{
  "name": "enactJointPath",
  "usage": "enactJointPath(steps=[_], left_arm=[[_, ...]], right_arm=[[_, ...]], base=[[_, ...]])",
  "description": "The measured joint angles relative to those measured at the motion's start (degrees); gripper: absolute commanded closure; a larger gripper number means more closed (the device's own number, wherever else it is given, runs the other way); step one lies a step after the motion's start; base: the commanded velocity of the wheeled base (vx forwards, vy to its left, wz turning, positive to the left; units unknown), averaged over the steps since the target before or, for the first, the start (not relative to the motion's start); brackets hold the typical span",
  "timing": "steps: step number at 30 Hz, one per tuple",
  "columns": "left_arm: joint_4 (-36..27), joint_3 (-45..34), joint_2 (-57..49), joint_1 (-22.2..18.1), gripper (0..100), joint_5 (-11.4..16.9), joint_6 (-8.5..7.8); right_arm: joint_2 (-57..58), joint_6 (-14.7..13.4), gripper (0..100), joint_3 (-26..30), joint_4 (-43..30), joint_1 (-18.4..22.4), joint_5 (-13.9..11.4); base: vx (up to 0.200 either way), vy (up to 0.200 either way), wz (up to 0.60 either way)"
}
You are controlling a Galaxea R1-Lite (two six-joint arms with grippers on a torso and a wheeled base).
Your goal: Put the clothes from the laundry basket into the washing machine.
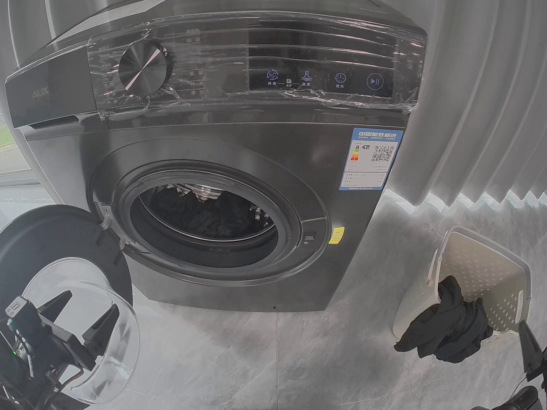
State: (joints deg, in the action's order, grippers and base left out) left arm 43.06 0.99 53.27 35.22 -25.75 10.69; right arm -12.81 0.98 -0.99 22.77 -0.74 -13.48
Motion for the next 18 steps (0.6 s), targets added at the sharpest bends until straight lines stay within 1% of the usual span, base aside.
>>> enactJointPath(steps=[2,4,5,6,10,13,15,16,18], left_arm=[[-4.85,0.00,-3.80,-0.88,0,1.08,0.00],[-9.31,0.00,-7.80,-2.08,0,2.65,-0.11],[-11.23,0.00,-10.11,-2.89,0,3.80,-0.27],[-12.61,0.00,-12.13,-3.66,0,5.00,-0.44],[-19.38,0.00,-21.99,-9.01,0,12.48,-1.67],[-25.10,0.00,-29.77,-13.86,0,18.72,-2.86],[-28.28,0.00,-34.60,-16.57,0,21.50,-3.50],[-29.95,0.00,-36.94,-17.80,0,22.27,-3.77],[-33.27,0.00,-40.66,-19.81,0,22.80,-4.07]], right_arm=[[2.65,0.06,0,0.00,-5.03,0.15,-0.04],[4.96,0.13,0,0.00,-9.62,0.34,0.18],[6.01,0.15,0,-0.02,-11.56,0.37,0.71],[6.80,0.15,0,-0.02,-12.76,0.39,1.44],[9.37,0.35,0,-0.02,-16.18,0.44,5.01],[10.53,0.57,0,-0.02,-17.55,0.50,6.78],[11.06,0.79,0,-0.02,-18.35,0.50,7.68],[11.25,0.91,0,-0.02,-18.87,0.45,8.20],[11.56,1.13,0,-0.02,-19.74,0.50,9.24]], base=[[0.000,0.000,0.00],[0.000,-0.200,0.00],[0.000,-0.200,0.00],[0.000,0.000,0.00],[0.000,0.000,0.00],[0.000,0.000,0.00],[0.000,0.000,0.00],[0.000,0.000,0.00],[0.000,0.000,0.00]])
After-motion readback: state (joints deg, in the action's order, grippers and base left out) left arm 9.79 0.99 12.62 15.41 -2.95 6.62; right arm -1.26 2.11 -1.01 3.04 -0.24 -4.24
